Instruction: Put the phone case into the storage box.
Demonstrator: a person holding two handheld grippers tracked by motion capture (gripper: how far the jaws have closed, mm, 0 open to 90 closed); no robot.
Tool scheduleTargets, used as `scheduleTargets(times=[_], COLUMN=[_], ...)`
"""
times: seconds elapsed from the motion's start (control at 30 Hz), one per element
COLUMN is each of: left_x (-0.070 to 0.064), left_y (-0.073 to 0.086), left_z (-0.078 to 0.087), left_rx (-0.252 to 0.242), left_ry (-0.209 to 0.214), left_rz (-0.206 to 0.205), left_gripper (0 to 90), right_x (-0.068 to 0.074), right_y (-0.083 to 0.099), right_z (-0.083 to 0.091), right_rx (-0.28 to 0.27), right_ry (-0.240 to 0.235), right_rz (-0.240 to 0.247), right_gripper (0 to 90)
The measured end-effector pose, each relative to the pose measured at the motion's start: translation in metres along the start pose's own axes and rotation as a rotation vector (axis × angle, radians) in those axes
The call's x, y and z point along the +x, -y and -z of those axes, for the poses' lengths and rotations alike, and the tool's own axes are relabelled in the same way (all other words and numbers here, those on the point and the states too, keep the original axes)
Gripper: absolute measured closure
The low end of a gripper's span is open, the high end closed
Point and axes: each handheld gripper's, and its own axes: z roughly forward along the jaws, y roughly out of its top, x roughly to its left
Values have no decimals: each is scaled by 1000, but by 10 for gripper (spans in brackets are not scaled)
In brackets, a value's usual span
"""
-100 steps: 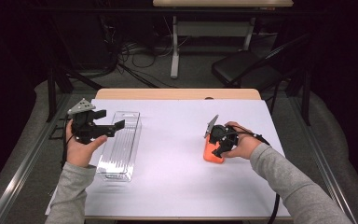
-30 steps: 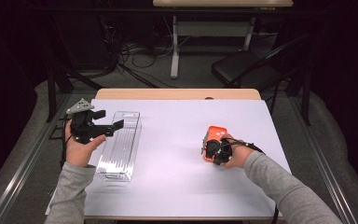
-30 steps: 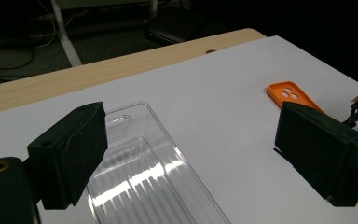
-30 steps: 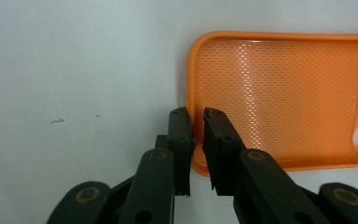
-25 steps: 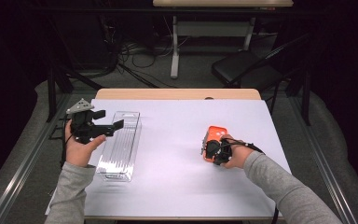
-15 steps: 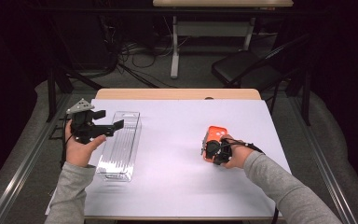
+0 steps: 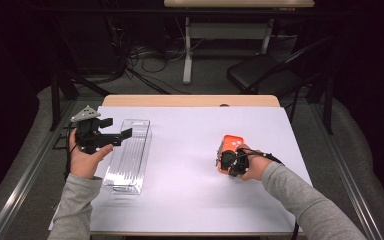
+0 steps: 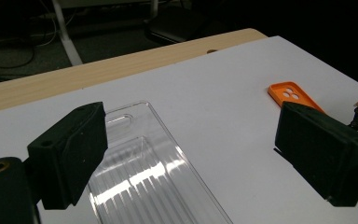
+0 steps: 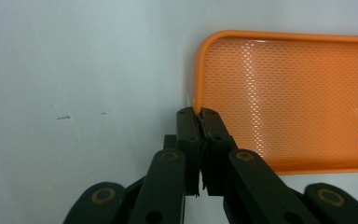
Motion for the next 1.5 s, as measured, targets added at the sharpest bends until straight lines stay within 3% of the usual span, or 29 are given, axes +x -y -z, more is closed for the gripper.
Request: scheduleTargets(times=[1.17,1.5], left_x=[1,0], left_y=[1,1], left_z=[-2,-3], left_rx=[9,13], left_ry=[1,3], left_rz=[1,-3], left_gripper=[92,92], right_x=[-2,-2], right_y=[1,3], right_z=[2,7], right_rx=[7,-30], right_ry=[13,37], right_rz=[-8,-4], right_gripper=[888,890])
